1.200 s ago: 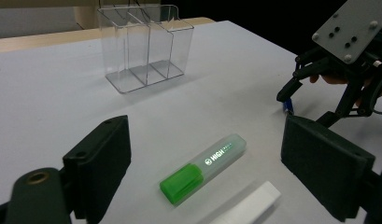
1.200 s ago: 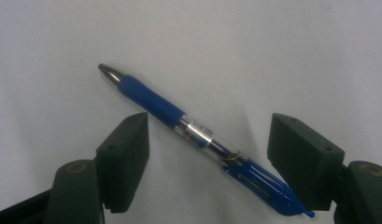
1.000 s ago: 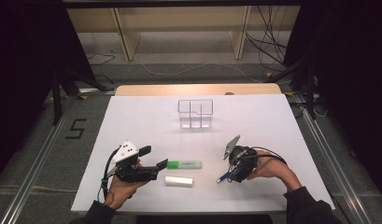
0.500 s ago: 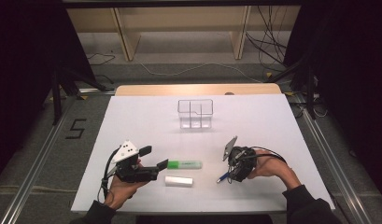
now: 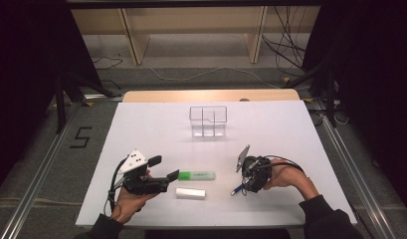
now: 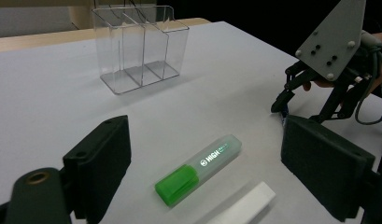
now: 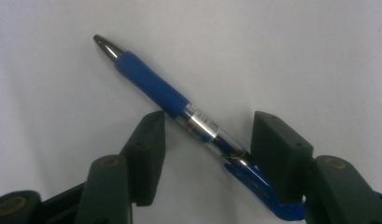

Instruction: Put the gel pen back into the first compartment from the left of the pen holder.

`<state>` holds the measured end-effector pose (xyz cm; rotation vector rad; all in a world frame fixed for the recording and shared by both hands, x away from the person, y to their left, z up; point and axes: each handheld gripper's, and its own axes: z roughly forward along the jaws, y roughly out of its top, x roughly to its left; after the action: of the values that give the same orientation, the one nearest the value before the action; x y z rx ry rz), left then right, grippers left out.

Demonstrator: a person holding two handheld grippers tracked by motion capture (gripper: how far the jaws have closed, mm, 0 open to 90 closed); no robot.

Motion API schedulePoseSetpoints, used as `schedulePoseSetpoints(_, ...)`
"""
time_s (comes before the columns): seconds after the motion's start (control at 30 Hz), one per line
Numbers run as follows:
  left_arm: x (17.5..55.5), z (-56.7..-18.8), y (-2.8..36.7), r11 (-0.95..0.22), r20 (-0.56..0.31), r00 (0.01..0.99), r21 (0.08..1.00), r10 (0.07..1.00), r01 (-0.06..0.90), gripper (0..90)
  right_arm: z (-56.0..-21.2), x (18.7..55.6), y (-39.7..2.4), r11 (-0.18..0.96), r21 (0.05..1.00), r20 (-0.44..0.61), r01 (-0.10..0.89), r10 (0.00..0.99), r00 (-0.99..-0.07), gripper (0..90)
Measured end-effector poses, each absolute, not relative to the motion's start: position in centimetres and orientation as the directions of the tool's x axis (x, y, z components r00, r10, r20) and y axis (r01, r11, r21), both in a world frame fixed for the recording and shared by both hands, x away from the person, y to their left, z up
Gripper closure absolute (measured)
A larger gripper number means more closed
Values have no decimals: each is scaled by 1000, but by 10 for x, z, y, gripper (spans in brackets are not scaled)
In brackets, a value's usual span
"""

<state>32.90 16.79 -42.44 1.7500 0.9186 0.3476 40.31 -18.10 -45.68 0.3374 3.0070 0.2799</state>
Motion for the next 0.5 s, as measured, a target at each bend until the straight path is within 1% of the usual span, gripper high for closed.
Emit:
schedulePoseSetpoints(0.3, 329, -424, 168, -119, -204, 660, 904, 723, 410, 157, -455, 404, -178, 967, 162, -60, 196, 207, -976, 558)
schedulePoseSetpoints(0.5, 329, -424, 168, -119, -206, 661, 904, 722, 411, 157, -455, 402, -174, 976, 144, -55, 166, 175, -983, 630)
